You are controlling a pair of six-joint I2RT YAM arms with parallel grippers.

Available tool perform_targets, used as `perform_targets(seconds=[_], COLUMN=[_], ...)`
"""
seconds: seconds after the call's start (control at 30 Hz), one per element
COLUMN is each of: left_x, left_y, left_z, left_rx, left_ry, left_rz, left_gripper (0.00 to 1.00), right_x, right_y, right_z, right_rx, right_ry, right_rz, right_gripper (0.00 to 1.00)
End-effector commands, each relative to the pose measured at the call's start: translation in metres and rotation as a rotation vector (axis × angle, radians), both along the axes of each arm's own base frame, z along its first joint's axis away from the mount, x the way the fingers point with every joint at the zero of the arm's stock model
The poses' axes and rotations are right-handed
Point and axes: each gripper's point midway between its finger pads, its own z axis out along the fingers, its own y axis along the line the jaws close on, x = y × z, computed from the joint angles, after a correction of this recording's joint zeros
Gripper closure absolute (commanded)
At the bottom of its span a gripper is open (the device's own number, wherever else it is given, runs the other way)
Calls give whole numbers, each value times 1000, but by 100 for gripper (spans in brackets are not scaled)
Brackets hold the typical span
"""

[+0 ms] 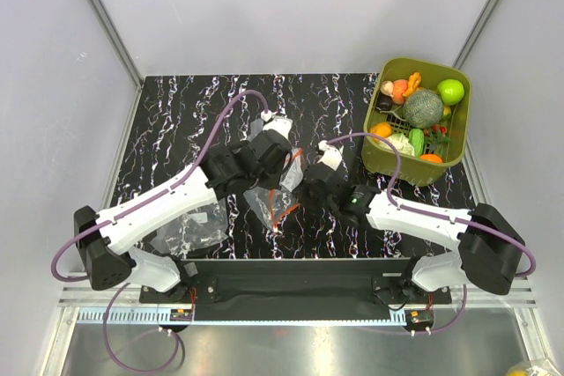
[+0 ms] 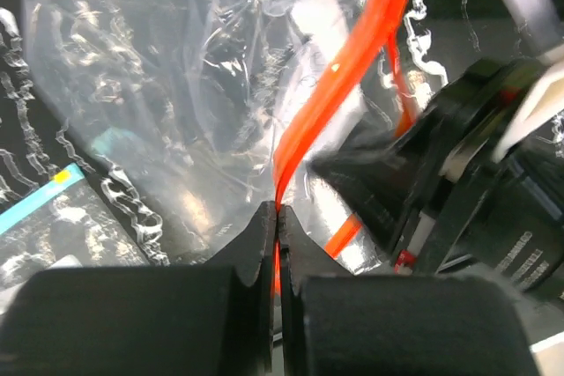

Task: Place the food in the zip-top bag and seal the zipper
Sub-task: Open the zipper of the food storage bag at the center of the board.

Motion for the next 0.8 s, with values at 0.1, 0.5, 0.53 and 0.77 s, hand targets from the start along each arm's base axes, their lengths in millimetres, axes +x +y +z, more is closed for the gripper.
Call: perform_targets(seconds=[0.1,0.5,0.53,0.77], left_x=[15,0,-5,-14], left_y=[60,21,18,2], left_z=[34,21,13,11], left_rx=[258,244,217,25], left_ry=[-110,-119,-98,-81], left_rz=[140,45,28,37], left_gripper=[100,27,24,22], right_x=[23,21,23,26], right_y=[-50,-19,-17,-4], right_z=[-3,21,23,39], right_rx=[-190,-58,-54,5], right_ry=[-53,-54,-53,-47], right_rz=[-227,-138,-142,-142], right_gripper=[100,100,100,100])
